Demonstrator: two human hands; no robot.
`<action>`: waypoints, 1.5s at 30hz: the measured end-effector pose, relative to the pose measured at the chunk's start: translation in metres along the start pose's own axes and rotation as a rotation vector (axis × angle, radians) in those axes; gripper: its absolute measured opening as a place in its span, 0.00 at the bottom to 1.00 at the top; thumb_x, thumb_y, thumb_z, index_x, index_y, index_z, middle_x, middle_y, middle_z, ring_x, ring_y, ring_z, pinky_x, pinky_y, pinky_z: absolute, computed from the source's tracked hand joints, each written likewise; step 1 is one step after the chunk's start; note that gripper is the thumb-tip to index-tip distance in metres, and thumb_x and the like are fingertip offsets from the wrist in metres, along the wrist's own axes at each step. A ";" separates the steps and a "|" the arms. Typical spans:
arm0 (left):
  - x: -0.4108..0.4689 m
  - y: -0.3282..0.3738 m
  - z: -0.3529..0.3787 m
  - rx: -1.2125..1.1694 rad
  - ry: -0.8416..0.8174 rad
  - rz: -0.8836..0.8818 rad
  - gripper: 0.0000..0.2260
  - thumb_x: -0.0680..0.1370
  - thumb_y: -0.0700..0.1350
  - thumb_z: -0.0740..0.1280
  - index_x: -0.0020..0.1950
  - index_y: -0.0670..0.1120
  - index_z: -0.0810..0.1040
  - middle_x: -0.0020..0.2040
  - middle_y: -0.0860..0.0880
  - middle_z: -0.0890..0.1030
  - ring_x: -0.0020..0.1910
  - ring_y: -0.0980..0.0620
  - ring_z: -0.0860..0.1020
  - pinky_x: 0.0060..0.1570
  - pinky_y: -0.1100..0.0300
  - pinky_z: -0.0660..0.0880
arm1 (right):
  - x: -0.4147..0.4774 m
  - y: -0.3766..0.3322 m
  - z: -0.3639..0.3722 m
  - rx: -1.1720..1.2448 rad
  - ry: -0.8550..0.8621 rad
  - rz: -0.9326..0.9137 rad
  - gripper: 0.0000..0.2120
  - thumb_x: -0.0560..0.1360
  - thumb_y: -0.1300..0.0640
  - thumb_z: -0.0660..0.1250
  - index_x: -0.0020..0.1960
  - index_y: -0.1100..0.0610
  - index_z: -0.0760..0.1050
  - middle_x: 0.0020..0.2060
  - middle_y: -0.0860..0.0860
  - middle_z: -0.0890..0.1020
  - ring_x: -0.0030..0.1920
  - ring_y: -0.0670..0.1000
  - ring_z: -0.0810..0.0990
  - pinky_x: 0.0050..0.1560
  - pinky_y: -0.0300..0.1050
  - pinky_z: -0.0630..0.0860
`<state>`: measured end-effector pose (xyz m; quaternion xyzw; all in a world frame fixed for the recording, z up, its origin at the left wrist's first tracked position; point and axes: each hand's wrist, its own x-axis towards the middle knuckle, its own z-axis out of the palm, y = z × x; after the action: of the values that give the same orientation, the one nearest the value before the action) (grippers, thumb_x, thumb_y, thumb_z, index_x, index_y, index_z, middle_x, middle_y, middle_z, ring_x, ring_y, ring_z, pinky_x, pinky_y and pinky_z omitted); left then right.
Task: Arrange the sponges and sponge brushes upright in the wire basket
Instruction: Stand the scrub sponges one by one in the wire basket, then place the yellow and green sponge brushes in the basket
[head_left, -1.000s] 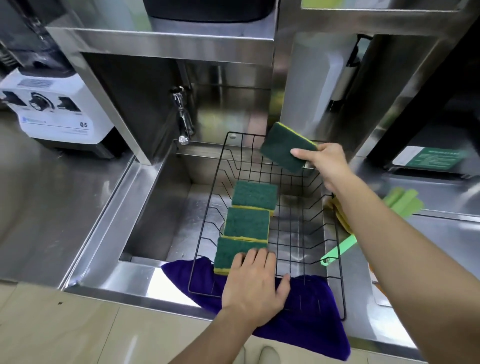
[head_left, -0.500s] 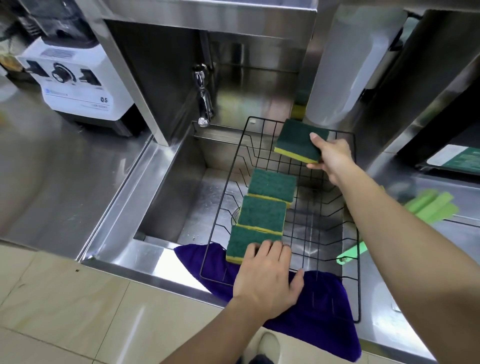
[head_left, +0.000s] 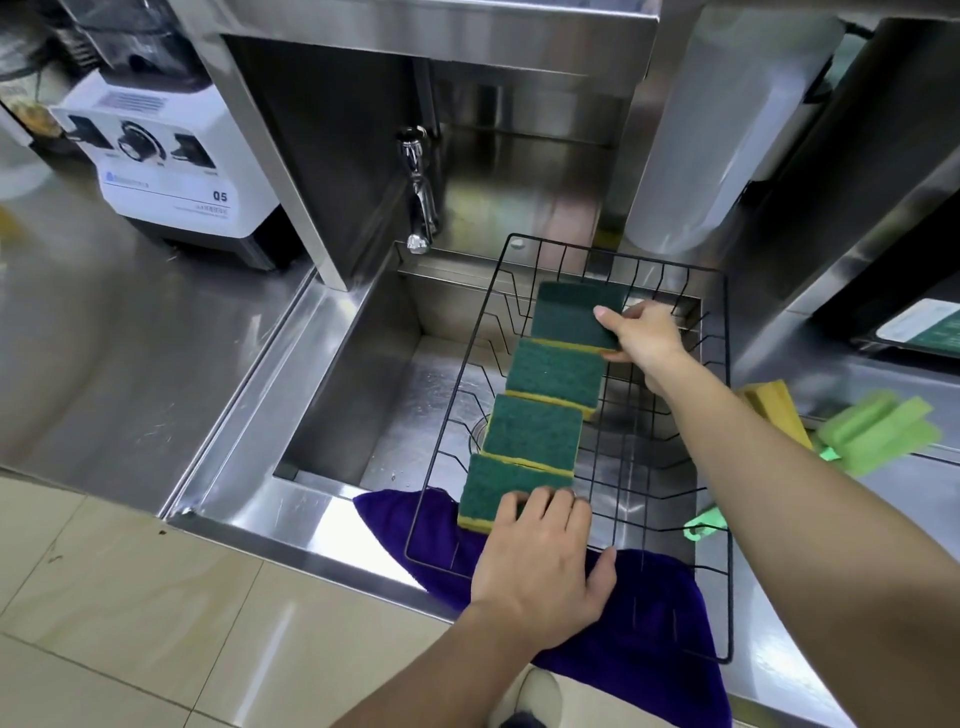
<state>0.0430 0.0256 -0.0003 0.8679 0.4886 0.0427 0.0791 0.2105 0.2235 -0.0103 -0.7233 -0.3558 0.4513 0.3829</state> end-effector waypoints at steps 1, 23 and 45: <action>0.000 0.000 0.000 -0.002 -0.003 0.000 0.19 0.76 0.57 0.53 0.51 0.45 0.73 0.49 0.47 0.78 0.48 0.46 0.73 0.50 0.48 0.72 | -0.001 0.001 0.001 -0.070 -0.005 0.004 0.14 0.73 0.52 0.69 0.36 0.55 0.66 0.36 0.51 0.75 0.37 0.54 0.80 0.29 0.41 0.80; -0.001 -0.001 -0.002 -0.036 -0.035 -0.003 0.21 0.75 0.56 0.49 0.51 0.44 0.75 0.49 0.46 0.78 0.49 0.45 0.73 0.51 0.48 0.71 | -0.042 -0.016 -0.040 -0.416 0.076 -0.335 0.14 0.75 0.53 0.64 0.58 0.58 0.76 0.52 0.55 0.80 0.49 0.51 0.76 0.49 0.43 0.71; 0.000 -0.004 0.005 0.020 -0.059 0.000 0.18 0.78 0.57 0.51 0.57 0.48 0.72 0.56 0.50 0.75 0.55 0.49 0.70 0.56 0.53 0.65 | -0.139 0.103 -0.130 -0.787 0.462 -0.177 0.29 0.69 0.49 0.70 0.65 0.59 0.68 0.62 0.60 0.71 0.64 0.61 0.68 0.63 0.54 0.62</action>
<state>0.0402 0.0267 -0.0060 0.8695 0.4864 0.0125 0.0848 0.3006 0.0269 -0.0084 -0.8621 -0.4656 0.0748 0.1855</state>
